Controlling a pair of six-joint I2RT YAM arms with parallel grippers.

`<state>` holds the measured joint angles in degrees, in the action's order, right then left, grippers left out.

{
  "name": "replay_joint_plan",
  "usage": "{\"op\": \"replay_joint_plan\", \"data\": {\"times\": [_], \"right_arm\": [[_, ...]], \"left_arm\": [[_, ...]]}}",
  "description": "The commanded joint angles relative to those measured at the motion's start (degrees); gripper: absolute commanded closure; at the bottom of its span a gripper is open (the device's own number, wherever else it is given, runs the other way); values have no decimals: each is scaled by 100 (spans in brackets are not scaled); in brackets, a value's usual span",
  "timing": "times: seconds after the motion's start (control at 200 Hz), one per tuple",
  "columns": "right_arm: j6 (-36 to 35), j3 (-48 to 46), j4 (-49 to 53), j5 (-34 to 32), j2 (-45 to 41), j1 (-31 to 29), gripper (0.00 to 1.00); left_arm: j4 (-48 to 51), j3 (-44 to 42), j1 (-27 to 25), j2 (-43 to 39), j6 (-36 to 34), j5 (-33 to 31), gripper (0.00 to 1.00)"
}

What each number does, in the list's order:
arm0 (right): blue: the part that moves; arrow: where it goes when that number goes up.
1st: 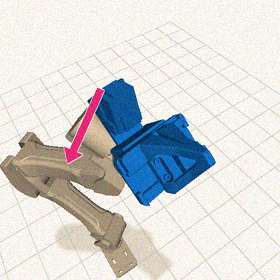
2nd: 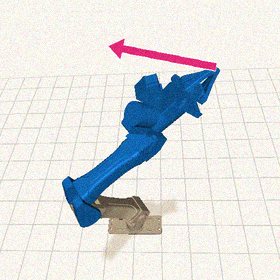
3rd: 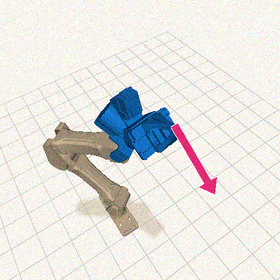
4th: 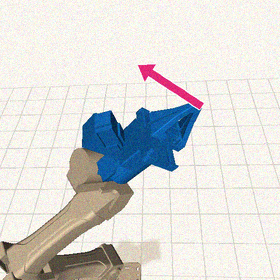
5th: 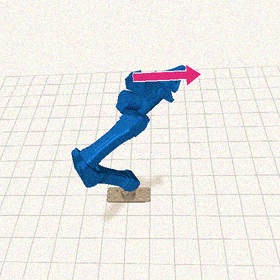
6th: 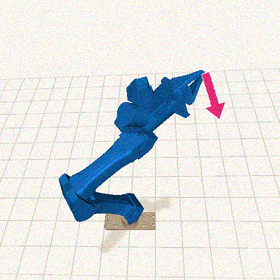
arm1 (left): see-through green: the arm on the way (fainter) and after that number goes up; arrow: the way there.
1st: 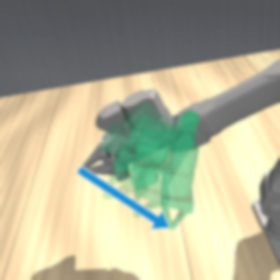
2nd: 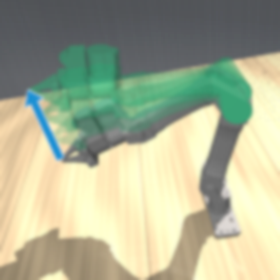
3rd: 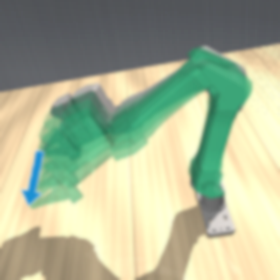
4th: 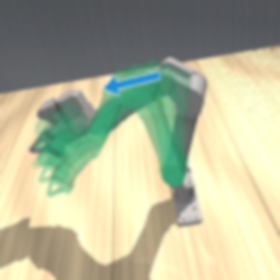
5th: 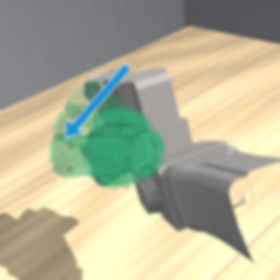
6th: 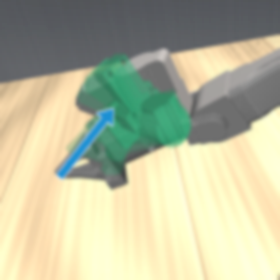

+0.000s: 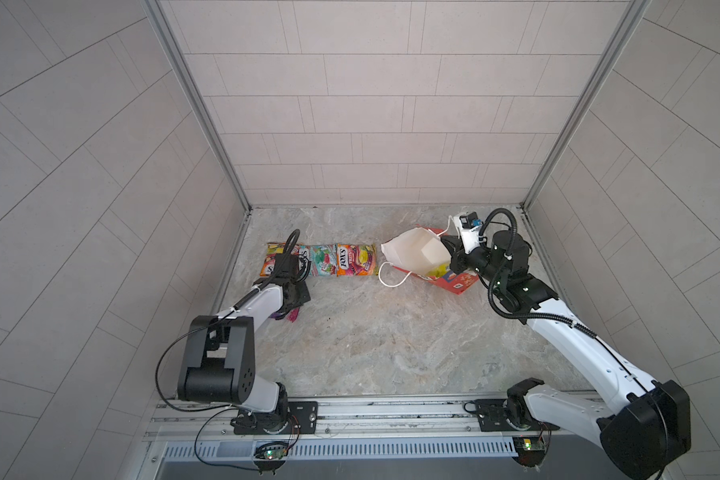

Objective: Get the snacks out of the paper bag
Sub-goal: 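Open the left gripper to release the purple packet and raise it, then tilt the bag with the right gripper while the left gripper reaches into it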

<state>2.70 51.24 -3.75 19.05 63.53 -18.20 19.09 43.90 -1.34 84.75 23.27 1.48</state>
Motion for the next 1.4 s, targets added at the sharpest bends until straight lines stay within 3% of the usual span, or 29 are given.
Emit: {"op": "replay_joint_plan", "data": {"times": [0.0, 0.295, 0.385, 0.55, 0.605, 0.826, 1.011, 1.211, 1.396], "right_arm": [[88, -52, -76, 28, -130, 35, 100], [107, 0, -75, 82, -117, 35, 100], [85, 4, -100, 134, -112, 27, 100], [187, 95, -32, 190, -121, 9, 100], [234, 144, 29, 220, -121, -36, 100], [252, 283, 723, -332, -249, -380, 100], [376, 234, 1191, -305, -373, -789, 100], [192, 467, 2038, -648, -554, -1306, 100], [27, 553, 2290, -820, -700, -1314, 100]], "left_arm": [[-200, -67, 84, -138, 81, 30, 90], [-359, -226, -143, -1327, 240, 175, 84], [-250, -169, -608, -1878, 161, -77, 81], [-151, 140, -1735, -2621, -182, -668, 59], [-151, 285, -2017, -2728, -363, -655, 56], [95, 842, -3031, -2804, -1306, -344, 52], [-130, 847, -3949, -2825, -2189, 71, 49], [-596, 651, -4651, -2503, -2760, 609, 49], [-1017, 740, -5223, -1833, -3049, 435, 50]]}}
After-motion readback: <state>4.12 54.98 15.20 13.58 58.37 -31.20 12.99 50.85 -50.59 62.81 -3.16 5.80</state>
